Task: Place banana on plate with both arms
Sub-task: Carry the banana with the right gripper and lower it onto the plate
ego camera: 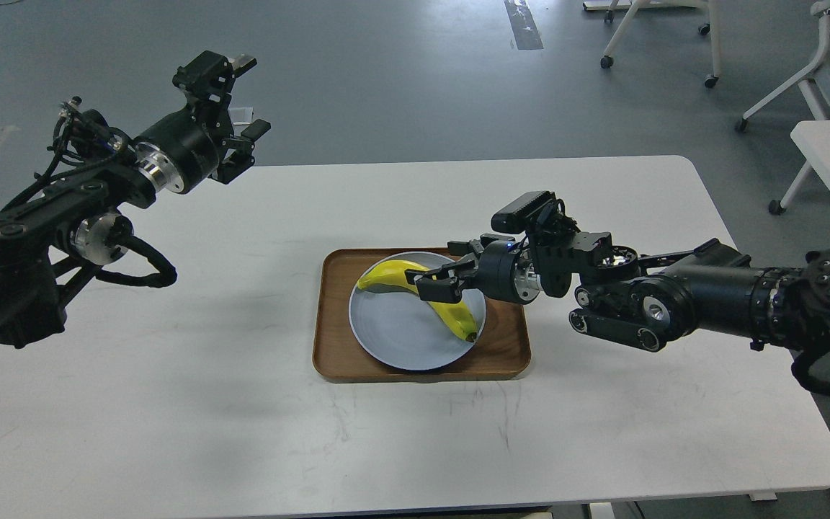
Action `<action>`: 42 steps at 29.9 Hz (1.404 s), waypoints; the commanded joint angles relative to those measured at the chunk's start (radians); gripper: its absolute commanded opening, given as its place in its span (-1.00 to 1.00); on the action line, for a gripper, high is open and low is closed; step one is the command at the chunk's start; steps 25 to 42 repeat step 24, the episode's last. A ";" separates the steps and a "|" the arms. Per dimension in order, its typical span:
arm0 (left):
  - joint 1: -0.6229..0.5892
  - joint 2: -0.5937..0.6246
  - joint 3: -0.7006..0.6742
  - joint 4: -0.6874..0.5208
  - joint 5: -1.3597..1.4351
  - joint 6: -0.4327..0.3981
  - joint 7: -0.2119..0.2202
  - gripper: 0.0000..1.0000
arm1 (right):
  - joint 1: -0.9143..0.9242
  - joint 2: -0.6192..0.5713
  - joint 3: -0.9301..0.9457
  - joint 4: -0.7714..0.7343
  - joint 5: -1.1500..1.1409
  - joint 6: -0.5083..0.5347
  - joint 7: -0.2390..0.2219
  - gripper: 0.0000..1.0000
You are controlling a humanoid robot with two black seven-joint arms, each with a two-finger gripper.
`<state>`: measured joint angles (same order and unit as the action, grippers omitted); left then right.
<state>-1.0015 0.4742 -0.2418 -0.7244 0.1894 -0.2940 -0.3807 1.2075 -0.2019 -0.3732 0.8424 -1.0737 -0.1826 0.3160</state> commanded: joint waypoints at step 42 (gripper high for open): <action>0.135 -0.040 -0.186 -0.013 -0.097 -0.017 0.016 0.95 | -0.249 -0.143 0.918 0.135 1.077 0.057 -0.213 1.00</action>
